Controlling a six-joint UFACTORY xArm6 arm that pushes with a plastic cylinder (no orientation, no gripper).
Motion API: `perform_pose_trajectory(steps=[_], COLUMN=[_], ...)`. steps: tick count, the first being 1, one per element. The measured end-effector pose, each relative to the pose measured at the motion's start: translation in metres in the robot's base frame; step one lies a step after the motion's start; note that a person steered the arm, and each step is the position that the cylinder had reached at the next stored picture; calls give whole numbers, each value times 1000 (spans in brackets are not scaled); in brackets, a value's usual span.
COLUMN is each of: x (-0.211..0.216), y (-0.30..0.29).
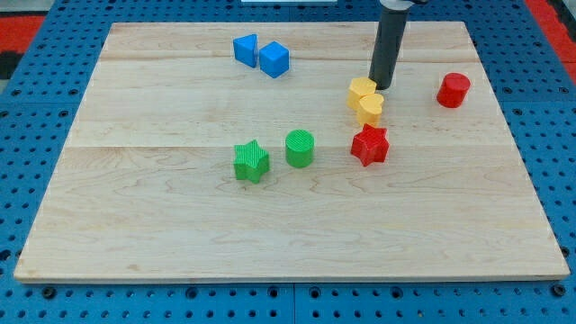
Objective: Push the red circle closer to the red star
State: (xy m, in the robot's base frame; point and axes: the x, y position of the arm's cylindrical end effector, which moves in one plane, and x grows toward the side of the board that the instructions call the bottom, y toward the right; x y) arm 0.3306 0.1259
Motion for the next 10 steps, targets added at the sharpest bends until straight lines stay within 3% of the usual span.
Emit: perform_pose_trajectory(steps=[2, 5, 7, 8, 9, 10], x=[-18, 37, 0, 16, 52, 56], y=[64, 91, 120, 158, 146, 133])
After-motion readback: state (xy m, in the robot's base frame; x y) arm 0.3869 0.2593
